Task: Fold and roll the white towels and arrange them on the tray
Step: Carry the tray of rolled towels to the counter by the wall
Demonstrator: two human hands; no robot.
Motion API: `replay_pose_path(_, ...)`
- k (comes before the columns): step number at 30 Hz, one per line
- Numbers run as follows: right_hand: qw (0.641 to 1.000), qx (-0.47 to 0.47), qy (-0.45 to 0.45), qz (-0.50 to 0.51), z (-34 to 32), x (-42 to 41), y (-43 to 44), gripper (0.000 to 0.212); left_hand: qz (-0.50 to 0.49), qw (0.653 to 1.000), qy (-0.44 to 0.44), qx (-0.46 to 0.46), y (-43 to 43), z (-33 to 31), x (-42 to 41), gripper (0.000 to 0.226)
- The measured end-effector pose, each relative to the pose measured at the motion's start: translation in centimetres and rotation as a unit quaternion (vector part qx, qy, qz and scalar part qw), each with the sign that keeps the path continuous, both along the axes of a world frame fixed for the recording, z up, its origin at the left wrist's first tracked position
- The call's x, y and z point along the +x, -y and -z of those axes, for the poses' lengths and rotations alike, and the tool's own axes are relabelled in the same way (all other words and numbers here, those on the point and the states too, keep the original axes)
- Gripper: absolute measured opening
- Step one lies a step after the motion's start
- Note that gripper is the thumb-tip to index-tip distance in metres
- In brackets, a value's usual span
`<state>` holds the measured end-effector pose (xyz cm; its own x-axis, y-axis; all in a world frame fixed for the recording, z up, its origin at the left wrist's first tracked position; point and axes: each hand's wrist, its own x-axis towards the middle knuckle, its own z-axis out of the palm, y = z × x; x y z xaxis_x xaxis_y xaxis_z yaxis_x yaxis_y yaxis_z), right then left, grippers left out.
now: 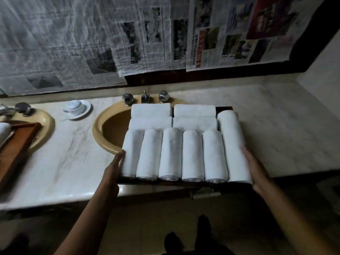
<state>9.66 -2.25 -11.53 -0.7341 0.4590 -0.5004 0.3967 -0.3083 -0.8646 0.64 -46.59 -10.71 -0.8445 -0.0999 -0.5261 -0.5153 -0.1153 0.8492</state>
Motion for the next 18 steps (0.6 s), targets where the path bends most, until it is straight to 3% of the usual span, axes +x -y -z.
replay_pose_path(2,1.0,0.002,0.002,0.024,-0.7,0.7,-1.3,0.078,-0.004,0.999,-0.03,0.011,-1.8,-0.9,-1.2,0.042)
replay_pose_path(10,0.986,-0.008,-0.006,0.168,-2.0,6.1,-7.6,0.085,0.074,0.995,-0.064,0.02,-11.6,-2.9,-5.4,0.035)
replay_pose_path(13,0.974,-0.005,-0.032,0.225,-2.1,8.2,-9.8,0.073,0.105,0.993,-0.055,0.007,-15.9,-3.1,-6.5,0.038)
replay_pose_path(16,0.965,-0.009,-0.055,0.256,-3.3,9.7,-12.3,0.05,0.137,0.99,-0.028,0.003,-20.9,-3.1,-7.7,0.058)
replay_pose_path(18,0.958,-0.007,-0.064,0.278,-3.7,10.8,-14.6,0.038,0.166,0.986,-0.033,-0.002,-24.7,-3.3,-8.0,0.056)
